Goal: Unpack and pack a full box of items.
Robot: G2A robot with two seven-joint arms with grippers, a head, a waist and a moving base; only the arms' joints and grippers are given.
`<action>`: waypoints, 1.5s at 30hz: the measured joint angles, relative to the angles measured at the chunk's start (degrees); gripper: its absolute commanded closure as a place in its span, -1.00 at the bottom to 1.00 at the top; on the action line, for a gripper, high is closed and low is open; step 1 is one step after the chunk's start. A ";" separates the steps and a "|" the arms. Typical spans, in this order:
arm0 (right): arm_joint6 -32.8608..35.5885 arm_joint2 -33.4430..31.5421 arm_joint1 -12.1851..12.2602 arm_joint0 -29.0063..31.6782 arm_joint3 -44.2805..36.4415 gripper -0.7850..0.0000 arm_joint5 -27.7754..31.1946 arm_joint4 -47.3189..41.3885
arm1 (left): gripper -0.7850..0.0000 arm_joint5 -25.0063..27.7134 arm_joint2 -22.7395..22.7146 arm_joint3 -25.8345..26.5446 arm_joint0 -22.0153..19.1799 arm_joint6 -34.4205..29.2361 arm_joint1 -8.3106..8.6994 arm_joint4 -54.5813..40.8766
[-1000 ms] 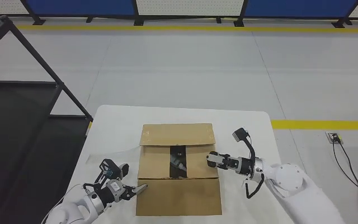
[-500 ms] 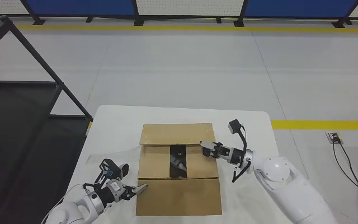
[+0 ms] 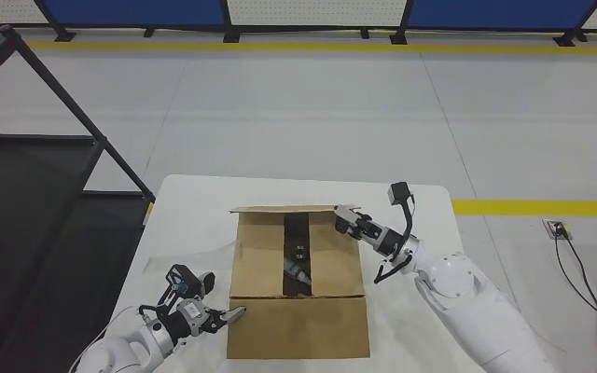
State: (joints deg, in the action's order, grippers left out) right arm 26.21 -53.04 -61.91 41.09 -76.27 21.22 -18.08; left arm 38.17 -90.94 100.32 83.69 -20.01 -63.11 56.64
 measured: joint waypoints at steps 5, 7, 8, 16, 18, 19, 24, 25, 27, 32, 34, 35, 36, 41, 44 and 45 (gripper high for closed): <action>-0.20 -0.07 -0.07 -0.13 0.04 -1.00 0.57 0.13 | -1.00 0.00 0.00 0.00 0.00 0.00 0.00 0.00; -0.19 -0.07 -0.07 -0.13 0.04 -1.00 0.57 0.13 | -1.00 0.00 0.00 0.00 0.00 0.00 0.00 0.00; -0.19 -0.06 -0.07 -0.13 0.04 -1.00 0.57 0.13 | -1.00 0.00 0.00 0.00 0.00 0.00 0.00 0.00; 0.43 0.32 -0.42 0.40 -1.17 -1.00 -1.24 -0.86 | -1.00 0.00 0.00 0.00 0.00 0.00 0.00 0.00; -0.89 0.62 -0.89 -0.15 -1.10 -1.00 -2.65 -1.16 | -1.00 0.00 0.00 0.00 0.00 0.00 0.00 0.00; -2.14 0.94 -1.31 -0.72 -0.63 -1.00 -3.50 -1.63 | -1.00 0.00 0.00 0.00 0.00 0.00 0.00 0.00; -6.61 3.77 -3.43 -4.45 2.55 -1.00 -6.92 -0.74 | -1.00 0.00 0.00 0.00 0.00 0.00 0.00 0.00; -7.18 4.46 -4.02 -5.49 3.77 -1.00 -7.24 -1.04 | -1.00 0.00 0.00 0.00 0.00 0.00 0.00 0.00; -8.11 5.49 -4.94 -7.13 5.85 -1.00 -7.84 -1.39 | -1.00 0.00 0.00 0.00 0.00 0.00 0.00 0.00; -10.36 8.20 -7.58 -11.35 11.31 -1.00 -8.41 -2.05 | -1.00 0.00 0.00 0.00 0.00 0.00 0.00 0.00; -11.39 9.08 -8.66 -12.86 13.43 -1.00 -8.25 -2.24 | -1.00 0.00 0.00 0.00 0.00 0.00 0.00 0.00; -11.88 9.48 -9.11 -13.46 14.24 -1.00 -8.24 -2.21 | -1.00 0.00 0.00 0.00 0.00 0.00 0.00 0.00; -12.55 9.88 -9.57 -14.07 15.03 -1.00 -8.32 -1.94 | -1.00 0.00 0.00 0.00 0.00 0.00 0.00 0.00; -17.28 12.07 -12.11 -17.08 19.36 -1.00 -10.13 0.32 | -1.00 0.00 0.00 0.00 0.00 0.00 0.00 0.00; -18.61 12.90 -13.56 -18.33 22.34 -1.00 -10.65 0.17 | -1.00 -0.08 0.08 0.06 0.08 0.06 0.00 0.10; -18.74 13.09 -13.96 -18.68 23.31 -1.00 -10.75 0.04 | -1.00 -0.11 0.20 0.17 0.22 0.20 0.01 0.33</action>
State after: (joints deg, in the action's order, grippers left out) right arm 7.47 -39.96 -75.86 22.41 -52.96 10.47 -18.04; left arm 38.06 -90.73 100.49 83.90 -19.81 -63.10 56.98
